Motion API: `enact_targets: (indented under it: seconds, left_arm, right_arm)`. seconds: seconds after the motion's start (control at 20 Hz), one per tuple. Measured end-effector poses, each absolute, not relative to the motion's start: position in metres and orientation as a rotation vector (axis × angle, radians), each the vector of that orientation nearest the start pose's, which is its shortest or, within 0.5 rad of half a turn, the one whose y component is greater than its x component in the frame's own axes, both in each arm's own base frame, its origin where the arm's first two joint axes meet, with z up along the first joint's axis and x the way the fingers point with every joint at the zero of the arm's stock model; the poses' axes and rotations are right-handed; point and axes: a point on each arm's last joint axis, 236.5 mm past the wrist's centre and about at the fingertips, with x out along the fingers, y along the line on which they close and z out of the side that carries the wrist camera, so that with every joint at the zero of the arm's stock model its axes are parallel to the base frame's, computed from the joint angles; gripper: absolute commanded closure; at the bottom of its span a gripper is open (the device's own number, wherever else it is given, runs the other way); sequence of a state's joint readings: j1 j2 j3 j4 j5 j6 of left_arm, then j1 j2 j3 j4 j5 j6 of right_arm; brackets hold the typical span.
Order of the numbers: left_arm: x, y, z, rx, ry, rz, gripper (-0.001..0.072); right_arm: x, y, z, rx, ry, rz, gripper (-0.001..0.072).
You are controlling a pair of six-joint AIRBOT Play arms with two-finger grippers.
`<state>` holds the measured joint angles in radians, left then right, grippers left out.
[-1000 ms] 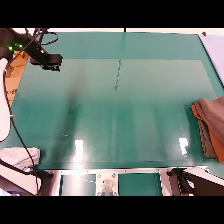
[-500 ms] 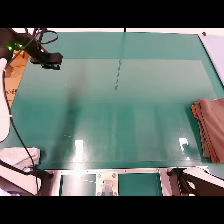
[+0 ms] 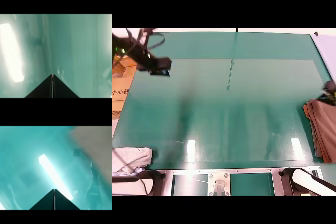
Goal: Fold the shirts.
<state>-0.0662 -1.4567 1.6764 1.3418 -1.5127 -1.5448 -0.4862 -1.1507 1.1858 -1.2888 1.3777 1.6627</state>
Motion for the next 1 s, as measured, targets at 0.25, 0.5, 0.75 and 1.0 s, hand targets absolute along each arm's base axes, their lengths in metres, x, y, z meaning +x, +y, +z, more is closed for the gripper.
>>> enact_targets:
  seconds: [0.25, 0.5, 0.75, 1.0]
  left_arm:
    - [0.328, -0.081, 0.043, -0.148, 1.419, -0.227, 0.0680]
    - [0.293, -0.079, 0.019, -0.164, 1.461, -0.215, 0.0680]
    - [0.286, -0.079, 0.014, -0.169, 1.468, -0.211, 0.0680]
    - [0.285, -0.079, 0.013, -0.170, 1.470, -0.210, 0.0680]
  right_arm:
    - [0.322, 0.015, 0.016, 0.395, 1.365, 0.020, 0.0699]
    - [0.318, 0.073, 0.008, 0.267, 1.368, 0.171, 0.0698]
    - [0.316, 0.089, 0.006, 0.230, 1.365, 0.213, 0.0698]
    - [0.315, 0.093, 0.006, 0.222, 1.365, 0.223, 0.0698]
